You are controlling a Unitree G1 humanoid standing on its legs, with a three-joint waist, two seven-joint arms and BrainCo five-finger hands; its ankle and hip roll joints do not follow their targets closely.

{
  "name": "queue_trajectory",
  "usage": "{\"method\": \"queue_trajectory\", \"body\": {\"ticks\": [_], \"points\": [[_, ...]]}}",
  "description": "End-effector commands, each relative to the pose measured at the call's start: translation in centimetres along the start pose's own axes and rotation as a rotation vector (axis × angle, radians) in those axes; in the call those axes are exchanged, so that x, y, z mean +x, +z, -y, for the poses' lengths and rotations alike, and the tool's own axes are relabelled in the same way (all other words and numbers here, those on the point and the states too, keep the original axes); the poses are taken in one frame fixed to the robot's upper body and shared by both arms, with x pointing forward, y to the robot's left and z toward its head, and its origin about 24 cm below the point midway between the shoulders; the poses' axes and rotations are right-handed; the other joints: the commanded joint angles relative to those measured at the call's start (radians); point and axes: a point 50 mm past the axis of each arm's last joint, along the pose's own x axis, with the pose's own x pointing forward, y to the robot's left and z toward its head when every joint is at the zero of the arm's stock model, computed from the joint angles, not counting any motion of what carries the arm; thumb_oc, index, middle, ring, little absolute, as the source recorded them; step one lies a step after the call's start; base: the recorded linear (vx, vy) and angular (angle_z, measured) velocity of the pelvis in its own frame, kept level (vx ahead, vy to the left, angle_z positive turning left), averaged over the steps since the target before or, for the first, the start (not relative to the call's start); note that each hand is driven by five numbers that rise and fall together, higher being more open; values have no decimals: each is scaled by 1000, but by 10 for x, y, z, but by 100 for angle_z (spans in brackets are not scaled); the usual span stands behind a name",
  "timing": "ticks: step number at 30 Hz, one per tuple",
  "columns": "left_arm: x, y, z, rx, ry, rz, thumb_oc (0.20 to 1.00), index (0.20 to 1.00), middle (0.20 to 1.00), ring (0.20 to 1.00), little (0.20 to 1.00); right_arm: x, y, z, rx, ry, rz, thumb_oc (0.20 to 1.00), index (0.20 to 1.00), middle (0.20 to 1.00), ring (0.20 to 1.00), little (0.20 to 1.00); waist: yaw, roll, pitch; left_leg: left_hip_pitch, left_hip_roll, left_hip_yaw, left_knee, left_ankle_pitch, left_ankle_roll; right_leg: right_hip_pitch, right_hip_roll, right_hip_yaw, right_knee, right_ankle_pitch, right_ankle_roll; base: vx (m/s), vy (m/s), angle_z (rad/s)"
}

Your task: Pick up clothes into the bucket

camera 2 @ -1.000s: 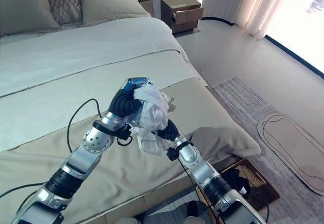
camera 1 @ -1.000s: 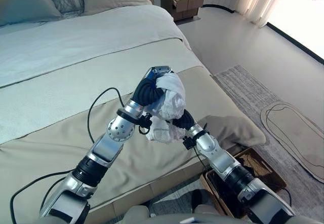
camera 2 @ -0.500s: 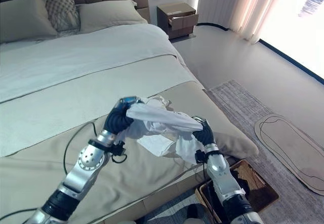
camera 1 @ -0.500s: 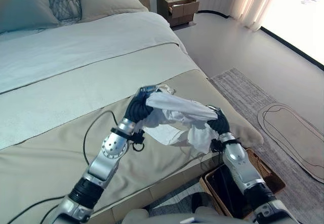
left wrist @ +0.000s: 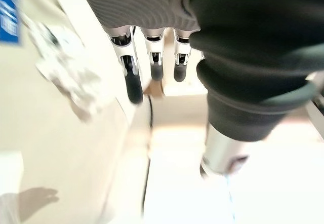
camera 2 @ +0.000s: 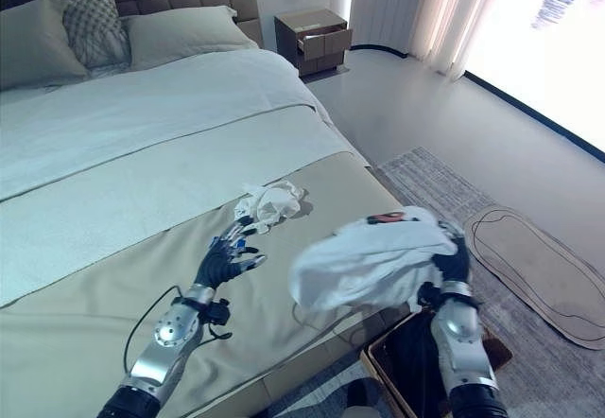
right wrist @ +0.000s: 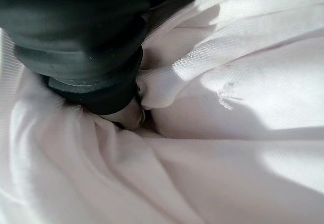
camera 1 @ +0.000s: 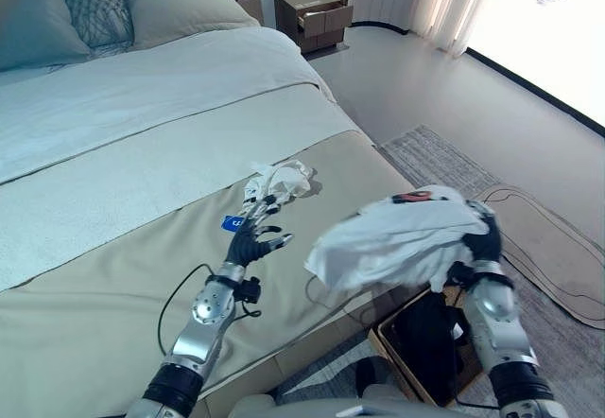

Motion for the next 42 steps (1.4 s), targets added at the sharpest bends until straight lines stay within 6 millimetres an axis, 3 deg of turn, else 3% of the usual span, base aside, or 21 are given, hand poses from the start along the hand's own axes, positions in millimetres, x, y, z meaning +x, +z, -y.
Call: {"method": "queue_trajectory", "body": {"ticks": [1, 8, 9, 10, 11, 14, 18, 20, 25, 28, 33, 42], "points": [[-1, 6, -17, -30, -2, 39, 1000, 1000, 1000, 1000, 1000, 24, 57, 26, 44, -126, 284, 200, 200, 200, 200, 200, -21, -42, -10, -48, -58, 43, 162, -142, 51, -50, -61, -11, 82, 17, 60, -76, 93, -6], [0, 10, -14, -50, -41, 54, 1000, 1000, 1000, 1000, 1000, 41, 80, 41, 5, -191, 351, 200, 200, 200, 200, 200, -30, -40, 26, -46, -82, 90, 157, -148, 75, -108, -91, 6, 159, 30, 85, -79, 94, -21], [1, 16, -17, -65, -27, 82, 1000, 1000, 1000, 1000, 1000, 46, 94, 36, -2, -183, 404, 200, 200, 200, 200, 200, -2, -29, 56, -44, -63, 130, 166, -153, 76, -133, -139, -89, 226, 22, 84, -119, 55, -34], [1, 16, -17, -65, -27, 83, 1000, 1000, 1000, 1000, 1000, 46, 95, 36, -1, -183, 405, 200, 200, 200, 200, 200, -3, -29, 58, -45, -63, 129, 167, -153, 76, -134, -140, -90, 227, 22, 84, -147, 28, -88], [1, 20, -21, -64, -17, 99, 1000, 1000, 1000, 1000, 1000, 50, 100, 30, 0, -175, 420, 200, 200, 200, 200, 200, 13, -14, 70, -49, -36, 161, 179, -149, 72, -132, -200, -173, 287, 14, 68, -72, -32, -98], [1, 24, -26, -84, 8, 117, 1000, 1000, 1000, 1000, 1000, 50, 101, 27, -27, -148, 417, 200, 200, 200, 200, 200, 6, -14, 73, -61, -15, 164, 204, -152, 61, -117, -223, -153, 299, 20, 58, -25, -72, -54], [-2, 29, -34, -124, 65, 154, 1000, 1000, 1000, 1000, 1000, 49, 102, 28, -39, -141, 420, 200, 200, 200, 200, 200, 9, -43, 62, -80, -14, 193, 222, -155, 48, -92, -214, -177, 216, 45, 77, -12, -88, -16], [-2, 37, -40, -148, 112, 210, 1000, 1000, 1000, 1000, 1000, 47, 100, 30, -41, -139, 415, 200, 200, 200, 200, 200, 6, -59, 73, -118, 5, 196, 251, -149, 34, -90, -184, -174, 174, 21, 78, -59, -152, -29], [0, 45, -43, -187, 184, 270, 1000, 1000, 1000, 1000, 1000, 45, 95, 35, -54, -169, 401, 200, 200, 200, 200, 200, -6, -58, 94, -148, 32, 187, 257, -134, 16, -117, -160, -175, 174, 9, 66, -53, -135, -16], [4, 56, -39, -234, 193, 338, 1000, 1000, 1000, 1000, 1000, 48, 88, 39, -73, -219, 367, 200, 200, 200, 200, 200, -12, -46, 129, -177, 46, 176, 271, -131, 10, -158, -149, -166, 194, -2, 55, -118, -106, 3], [9, 75, -36, -314, 203, 444, 1000, 1000, 1000, 1000, 1000, 61, 83, 23, -29, -222, 329, 200, 200, 200, 200, 200, -11, -21, 205, -246, 60, 182, 315, -128, 9, -266, -140, -112, 251, -10, 42, -140, -45, -10], [20, 100, -24, -383, 175, 559, 1000, 1000, 1000, 1000, 1000, 87, 105, -6, -71, -172, 371, 200, 200, 200, 200, 200, 2, 27, 299, -424, 77, 175, 409, -132, -1, -464, -153, -77, 390, -39, 25, -122, -41, -2]]}}
